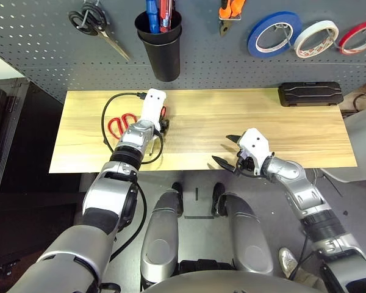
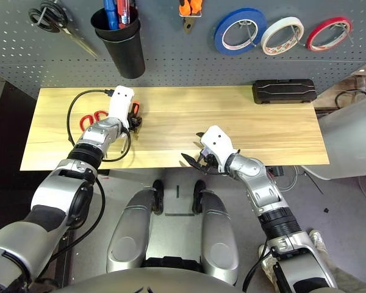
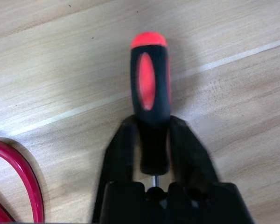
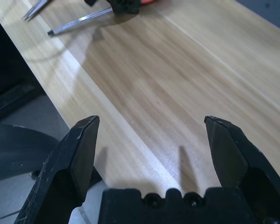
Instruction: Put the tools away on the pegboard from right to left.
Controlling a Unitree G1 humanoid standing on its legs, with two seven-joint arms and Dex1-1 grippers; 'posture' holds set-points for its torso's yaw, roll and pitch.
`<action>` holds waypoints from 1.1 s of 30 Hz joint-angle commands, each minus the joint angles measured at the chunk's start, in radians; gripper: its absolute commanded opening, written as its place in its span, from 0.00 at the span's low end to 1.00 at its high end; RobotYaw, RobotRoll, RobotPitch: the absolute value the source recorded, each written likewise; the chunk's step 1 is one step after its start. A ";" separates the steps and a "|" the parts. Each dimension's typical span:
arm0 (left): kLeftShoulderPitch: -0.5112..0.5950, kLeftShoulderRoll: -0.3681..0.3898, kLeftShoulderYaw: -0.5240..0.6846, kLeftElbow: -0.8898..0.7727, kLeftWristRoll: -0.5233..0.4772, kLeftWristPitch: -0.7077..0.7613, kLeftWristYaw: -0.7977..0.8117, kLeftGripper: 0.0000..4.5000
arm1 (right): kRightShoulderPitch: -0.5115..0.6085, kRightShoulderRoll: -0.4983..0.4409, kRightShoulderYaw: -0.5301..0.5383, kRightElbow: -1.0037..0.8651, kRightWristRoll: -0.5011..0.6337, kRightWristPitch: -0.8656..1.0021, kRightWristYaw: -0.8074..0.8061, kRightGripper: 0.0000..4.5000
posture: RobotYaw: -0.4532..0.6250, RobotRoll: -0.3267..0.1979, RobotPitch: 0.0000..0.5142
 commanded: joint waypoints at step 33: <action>0.451 -0.075 0.357 -1.351 -0.211 0.582 0.164 0.15 | -0.186 -0.003 -0.122 0.334 0.114 -0.222 0.126 1.00 | 0.76 0.62 0.52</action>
